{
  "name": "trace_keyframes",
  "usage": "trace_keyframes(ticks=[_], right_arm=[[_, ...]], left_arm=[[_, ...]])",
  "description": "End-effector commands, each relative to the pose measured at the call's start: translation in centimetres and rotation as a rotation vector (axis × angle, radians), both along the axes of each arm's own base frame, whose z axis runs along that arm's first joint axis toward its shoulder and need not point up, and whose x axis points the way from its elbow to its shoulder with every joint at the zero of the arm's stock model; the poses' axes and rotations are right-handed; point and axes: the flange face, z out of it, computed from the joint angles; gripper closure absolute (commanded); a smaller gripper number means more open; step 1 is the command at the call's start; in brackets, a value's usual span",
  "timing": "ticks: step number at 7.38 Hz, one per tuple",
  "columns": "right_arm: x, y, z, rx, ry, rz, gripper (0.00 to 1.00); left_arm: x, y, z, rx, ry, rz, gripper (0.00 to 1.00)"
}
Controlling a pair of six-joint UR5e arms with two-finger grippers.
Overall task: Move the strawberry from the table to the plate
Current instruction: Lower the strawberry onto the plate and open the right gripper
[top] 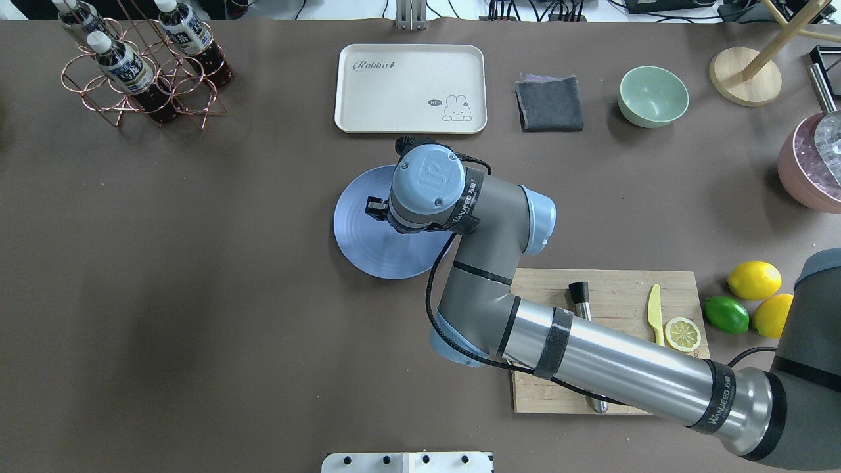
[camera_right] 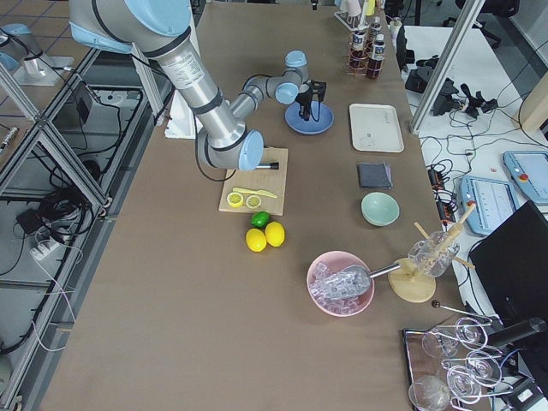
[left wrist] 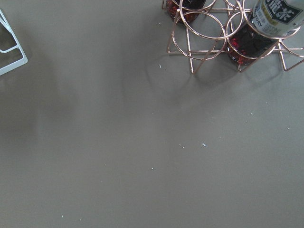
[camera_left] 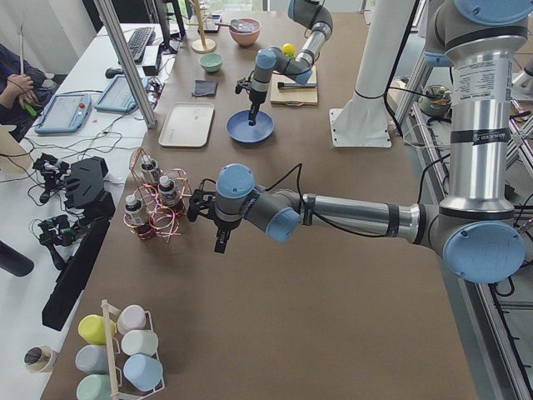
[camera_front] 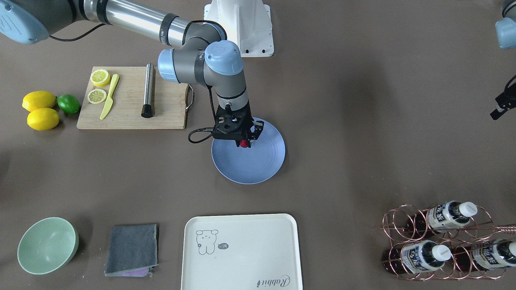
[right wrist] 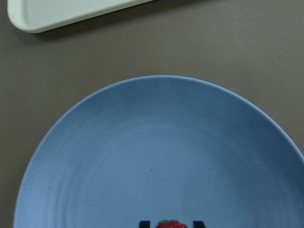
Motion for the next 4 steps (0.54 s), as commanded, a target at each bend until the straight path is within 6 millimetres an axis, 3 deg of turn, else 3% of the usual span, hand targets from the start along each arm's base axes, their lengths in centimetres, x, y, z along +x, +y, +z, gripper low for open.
trace_keyframes(ticks=[1,4], right_arm=[[-0.59,-0.4,-0.04,-0.003,0.01,0.0,1.0],[-0.72,-0.48,0.24,-0.005,0.016,0.002,1.0]], left_arm=[[0.04,0.02,0.02,-0.001,0.0,0.001,0.02],[-0.02,0.32,0.34,-0.004,-0.001,0.001,0.02]])
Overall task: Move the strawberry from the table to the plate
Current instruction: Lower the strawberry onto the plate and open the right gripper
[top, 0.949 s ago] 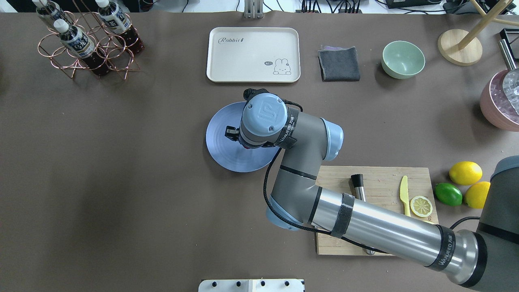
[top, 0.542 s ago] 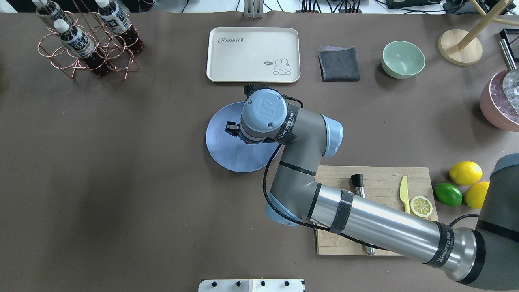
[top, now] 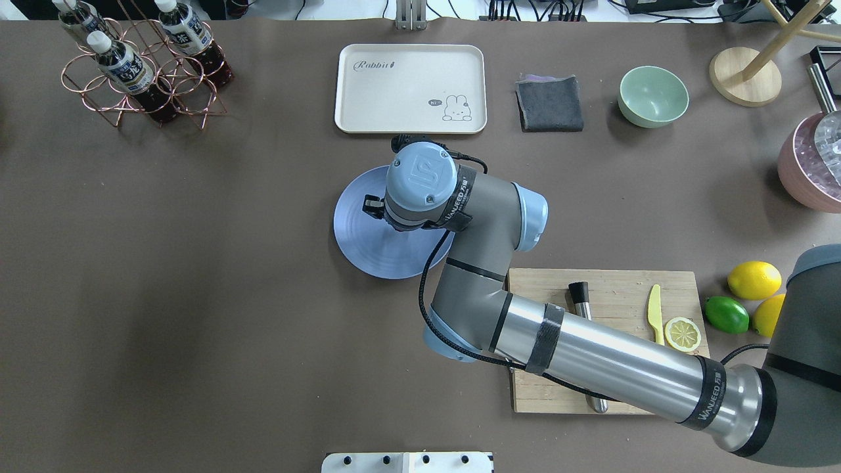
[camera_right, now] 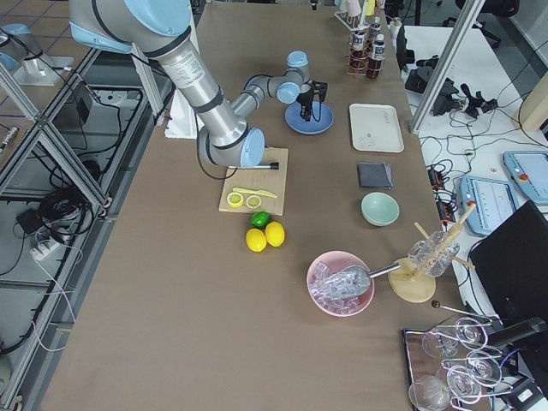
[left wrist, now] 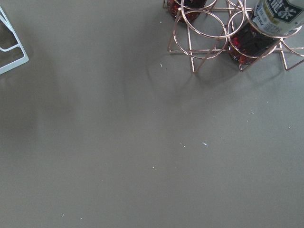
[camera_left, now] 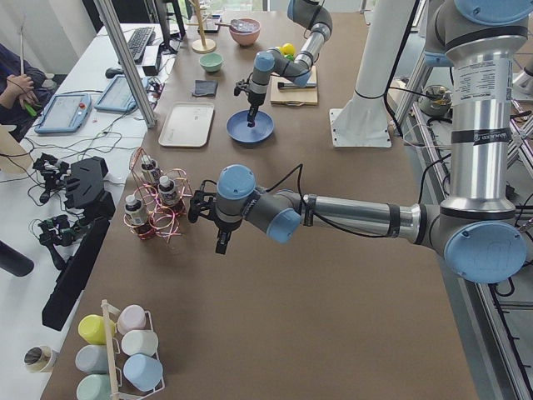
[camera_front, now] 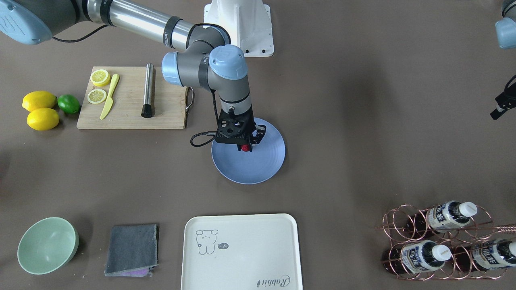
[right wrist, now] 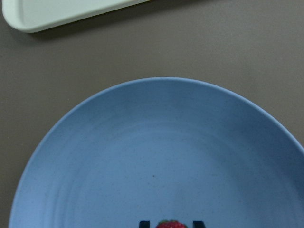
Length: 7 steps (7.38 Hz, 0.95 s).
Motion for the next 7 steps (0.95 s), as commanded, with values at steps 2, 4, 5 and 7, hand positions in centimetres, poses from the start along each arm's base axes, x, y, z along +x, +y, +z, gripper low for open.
trace_keyframes(ticks=[2,4,5,7], right_arm=[[-0.05,-0.06,-0.06,-0.001,-0.001,0.005,1.0],[-0.04,-0.08,-0.05,-0.006,-0.002,0.011,0.38],[-0.04,-0.08,-0.05,-0.006,-0.002,0.011,0.33],[0.27,-0.45,-0.24,-0.005,-0.005,0.017,0.31]], left_arm=[[-0.06,0.49,0.4,-0.001,0.0,0.001,0.02],[-0.14,0.55,0.46,-0.003,0.001,0.0,0.02],[-0.11,0.74,0.61,-0.006,-0.001,0.001,0.02],[-0.11,0.74,0.6,-0.004,-0.001,0.001,0.02]])
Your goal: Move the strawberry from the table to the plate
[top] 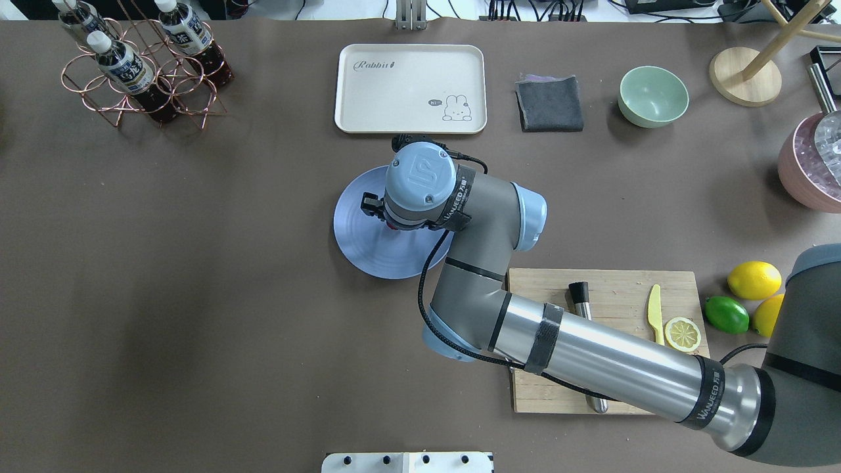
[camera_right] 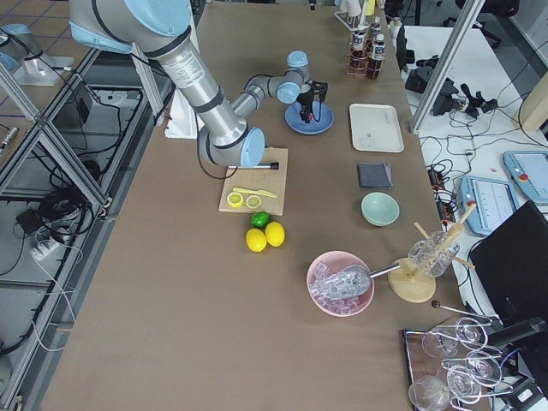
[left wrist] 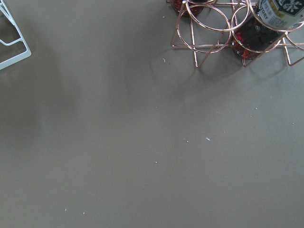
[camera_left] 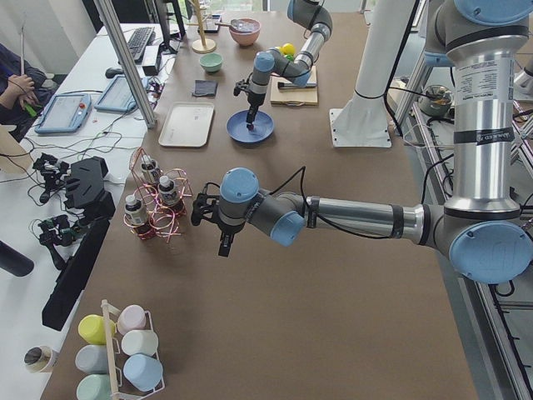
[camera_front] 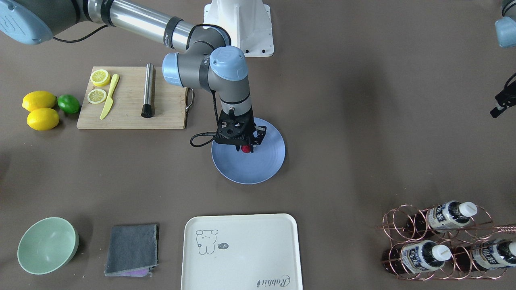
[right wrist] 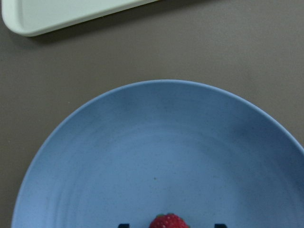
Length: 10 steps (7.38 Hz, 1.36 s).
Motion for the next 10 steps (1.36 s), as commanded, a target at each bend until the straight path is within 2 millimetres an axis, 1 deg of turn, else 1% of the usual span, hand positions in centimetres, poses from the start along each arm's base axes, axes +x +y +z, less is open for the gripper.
trace_keyframes(ticks=[1,2,3,4,5,6,7,8,9,10], right_arm=[[1.0,-0.9,-1.3,0.013,-0.017,0.008,0.15],[2.4,-2.1,-2.6,0.019,-0.031,0.021,0.0],[5.3,-4.5,-2.7,0.024,-0.04,0.015,0.0],[10.0,-7.9,-1.4,-0.002,-0.018,-0.03,0.0],[15.8,-9.4,2.3,0.024,0.04,-0.09,0.0],[23.0,-10.3,6.9,0.059,0.084,-0.148,0.0],[29.8,-11.3,10.4,0.079,0.115,-0.187,0.0],[35.7,-11.4,13.0,0.11,0.162,-0.236,0.0],[41.3,-10.6,16.1,0.154,0.231,-0.302,0.0],[47.9,-10.1,19.5,0.179,0.296,-0.347,0.0]], left_arm=[[0.0,0.0,0.0,0.0,0.001,0.001,0.02],[-0.1,0.0,0.1,0.0,0.0,0.0,0.02],[-0.1,0.3,0.4,-0.007,-0.002,0.001,0.02],[-0.2,1.0,0.8,-0.017,0.0,0.004,0.02],[-0.2,0.9,0.8,-0.014,0.0,0.005,0.02],[-0.5,0.9,0.7,-0.014,-0.001,-0.003,0.02],[-0.8,0.8,0.7,-0.014,0.0,-0.007,0.02],[-0.8,0.8,0.7,-0.014,0.0,-0.009,0.02],[-1.1,0.7,0.6,-0.013,0.0,-0.015,0.02],[-1.3,0.6,0.5,-0.011,0.0,-0.019,0.02]])
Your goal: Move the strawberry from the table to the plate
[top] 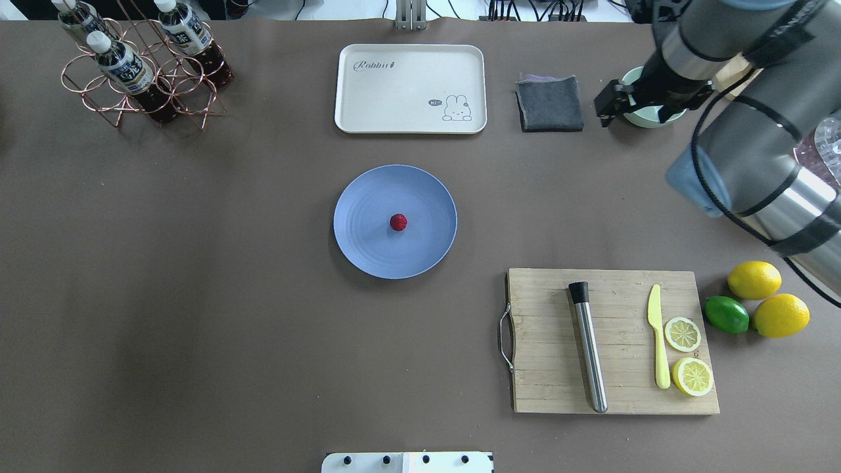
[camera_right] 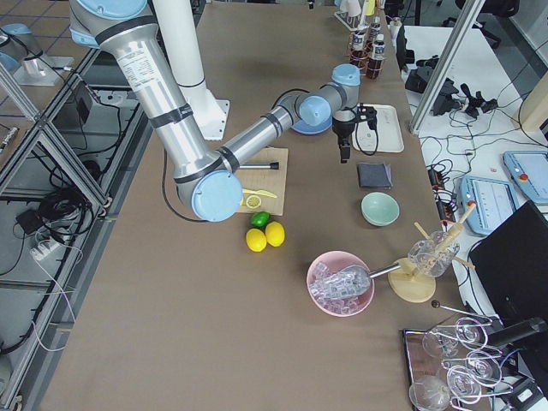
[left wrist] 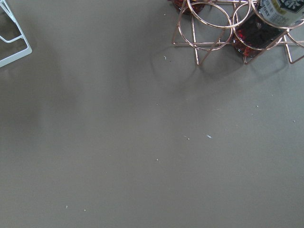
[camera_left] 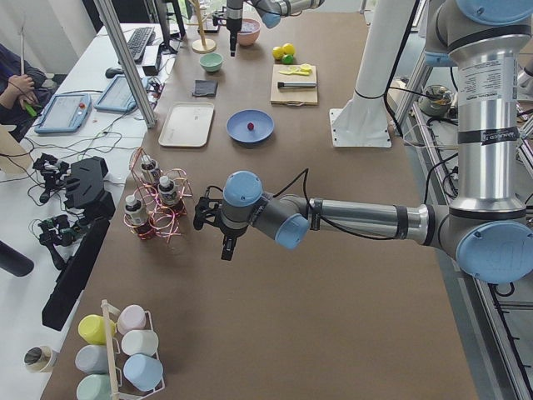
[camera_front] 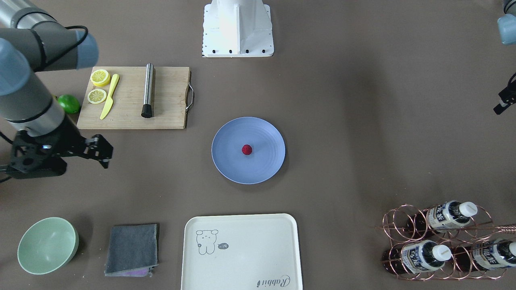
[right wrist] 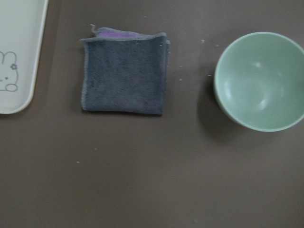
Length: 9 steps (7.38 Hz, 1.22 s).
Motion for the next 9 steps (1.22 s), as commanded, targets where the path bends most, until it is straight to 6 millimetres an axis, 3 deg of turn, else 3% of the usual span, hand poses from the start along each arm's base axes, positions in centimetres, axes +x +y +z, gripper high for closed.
trace_keyframes(ticks=[1,2,3,4,6,7,8,9], right_arm=[[13.7,1.8,8.1,0.054,0.102,-0.134,0.0],[18.7,2.9,12.1,0.081,0.106,-0.202,0.0],[22.4,4.4,15.4,0.093,0.125,-0.24,0.0],[24.8,6.8,19.0,0.076,0.136,-0.262,0.0],[28.4,12.5,25.9,0.04,0.117,-0.28,0.0],[30.5,13.6,28.4,-0.006,0.082,-0.233,0.0],[31.8,14.5,29.4,-0.029,0.079,-0.203,0.0],[32.0,14.9,30.0,-0.042,0.078,-0.199,0.0]], left_arm=[[-0.2,-0.3,-0.2,0.0,0.0,-0.006,0.02],[-0.3,-0.4,-0.1,-0.004,0.0,-0.008,0.02],[-0.3,-0.4,0.0,-0.006,0.0,-0.009,0.02],[-0.3,-0.4,0.0,-0.004,-0.001,-0.008,0.02],[-0.5,0.0,0.6,-0.016,-0.005,-0.012,0.02],[-1.3,0.8,1.5,-0.035,-0.005,-0.024,0.02],[-1.9,1.3,1.7,-0.042,-0.006,-0.037,0.02],[-2.0,1.4,2.7,-0.074,-0.019,-0.041,0.02]])
